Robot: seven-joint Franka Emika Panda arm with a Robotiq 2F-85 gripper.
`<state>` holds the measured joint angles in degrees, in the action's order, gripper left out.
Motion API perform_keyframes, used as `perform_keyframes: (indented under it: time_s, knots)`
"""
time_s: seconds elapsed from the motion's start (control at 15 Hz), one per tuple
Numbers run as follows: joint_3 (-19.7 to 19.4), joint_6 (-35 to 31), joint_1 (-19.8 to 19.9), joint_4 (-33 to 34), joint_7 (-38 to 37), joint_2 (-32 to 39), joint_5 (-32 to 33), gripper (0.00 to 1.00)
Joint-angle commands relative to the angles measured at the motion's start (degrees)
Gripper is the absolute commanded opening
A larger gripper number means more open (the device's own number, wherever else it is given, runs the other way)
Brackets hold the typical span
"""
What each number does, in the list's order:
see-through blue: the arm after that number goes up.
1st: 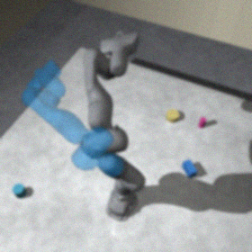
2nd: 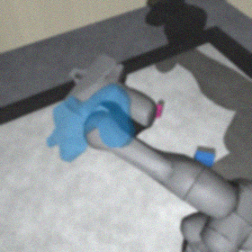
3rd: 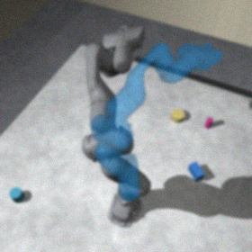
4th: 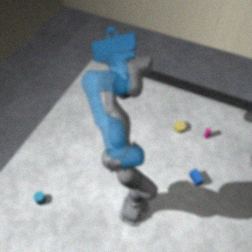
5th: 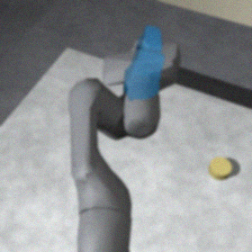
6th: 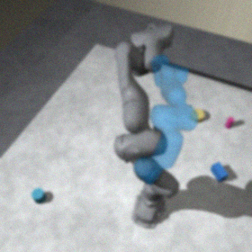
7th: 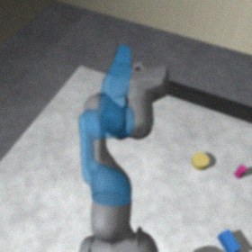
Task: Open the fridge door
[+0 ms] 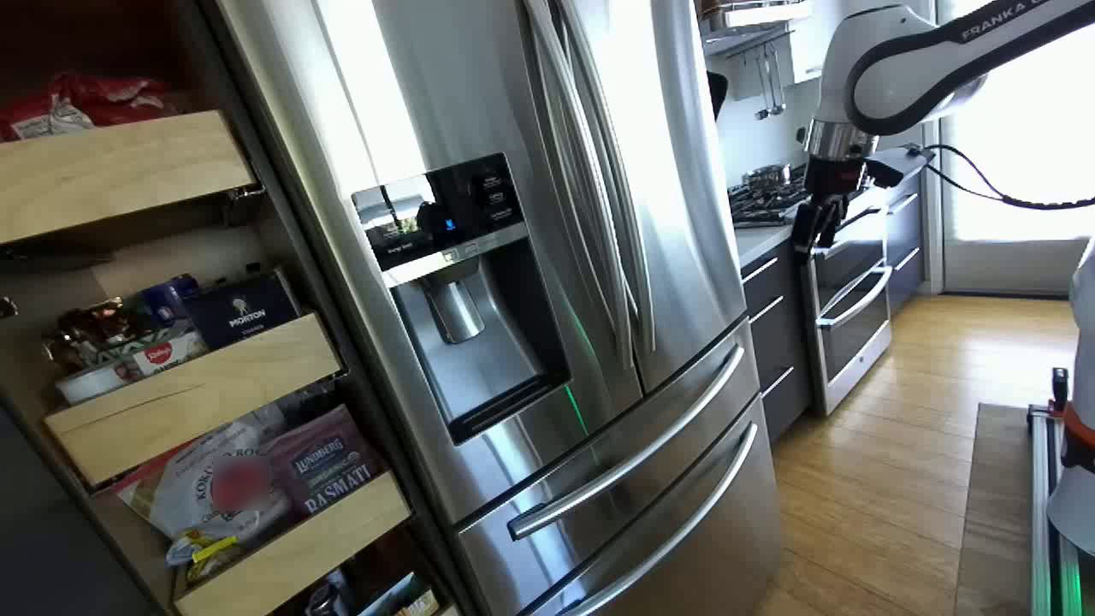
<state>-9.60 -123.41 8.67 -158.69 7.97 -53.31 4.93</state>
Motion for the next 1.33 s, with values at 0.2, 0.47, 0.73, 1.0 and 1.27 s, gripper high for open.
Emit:
perform_keyframes:
  time_s: [0.2,0.47,0.73,1.0,1.27]
  knots:
    - [0.05,0.37,-0.04,-2.52,-0.03,1.12,-0.03,1.00]
    - [0.05,0.37,-0.04,-2.44,-0.03,1.19,-0.03,1.00]
    - [4.40,0.24,-8.04,2.13,-1.54,2.39,-6.00,1.00]
    - [10.99,-3.11,-13.77,6.05,-3.72,5.16,-8.98,1.00]
    - [14.17,-13.93,-14.50,10.02,-4.75,10.18,-7.11,1.00]
